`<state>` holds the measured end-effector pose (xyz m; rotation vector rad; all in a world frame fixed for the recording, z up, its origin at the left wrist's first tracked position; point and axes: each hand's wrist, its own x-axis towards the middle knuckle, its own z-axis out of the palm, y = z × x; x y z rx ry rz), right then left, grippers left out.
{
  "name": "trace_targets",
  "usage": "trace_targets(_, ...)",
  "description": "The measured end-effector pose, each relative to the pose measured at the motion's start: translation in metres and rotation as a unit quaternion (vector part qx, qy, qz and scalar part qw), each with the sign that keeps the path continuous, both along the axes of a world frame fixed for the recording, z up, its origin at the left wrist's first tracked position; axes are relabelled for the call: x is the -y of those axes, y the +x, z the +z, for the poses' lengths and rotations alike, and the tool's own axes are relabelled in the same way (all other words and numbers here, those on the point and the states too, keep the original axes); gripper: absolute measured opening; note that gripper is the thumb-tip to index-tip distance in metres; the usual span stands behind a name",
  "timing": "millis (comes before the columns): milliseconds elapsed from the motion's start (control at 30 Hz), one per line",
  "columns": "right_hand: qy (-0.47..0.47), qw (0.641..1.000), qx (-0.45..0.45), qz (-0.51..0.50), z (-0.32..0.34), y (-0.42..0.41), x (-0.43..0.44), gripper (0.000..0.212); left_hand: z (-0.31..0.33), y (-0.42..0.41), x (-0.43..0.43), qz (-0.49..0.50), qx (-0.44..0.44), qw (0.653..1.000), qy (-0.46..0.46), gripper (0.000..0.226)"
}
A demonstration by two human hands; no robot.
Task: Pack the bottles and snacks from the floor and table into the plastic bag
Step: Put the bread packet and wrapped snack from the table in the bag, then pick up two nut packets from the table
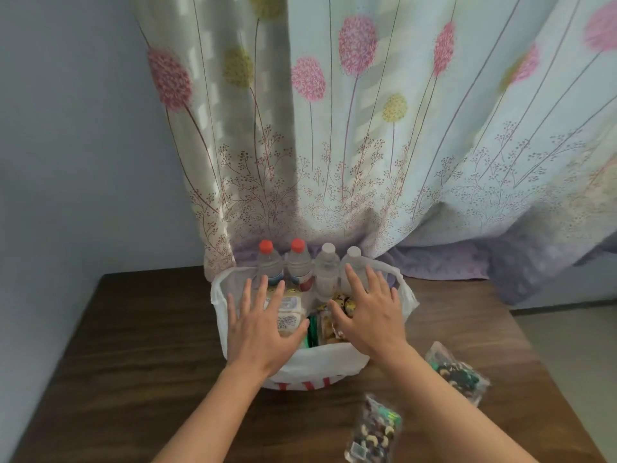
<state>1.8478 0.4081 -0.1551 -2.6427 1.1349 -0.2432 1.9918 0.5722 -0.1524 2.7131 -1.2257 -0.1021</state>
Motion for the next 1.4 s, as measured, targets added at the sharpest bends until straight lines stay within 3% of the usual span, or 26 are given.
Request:
trace_targets(367,-0.028,0.996,-0.04,-0.08,0.025,-0.064,-0.047,0.085,0.02,-0.032,-0.024,-0.096,-0.012,0.995,-0.025,0.095)
trace_targets(867,-0.015,0.969,-0.083,-0.232,0.029,-0.216,-0.063,0.085,0.003,-0.137,0.019,-0.241,-0.016,0.97,-0.034,0.094)
trace_targets(1100,-0.022,0.977,-0.059,-0.203,0.018,-0.253,-0.037,0.087,-0.009,-0.173,0.045,-0.233,-0.013,0.972,-0.022,0.097)
trace_targets(1400,-0.004,0.997,-0.017,-0.072,-0.002,-0.296,0.029,0.09,-0.02,-0.231,0.069,-0.133,-0.025,0.991,-0.012,0.092)
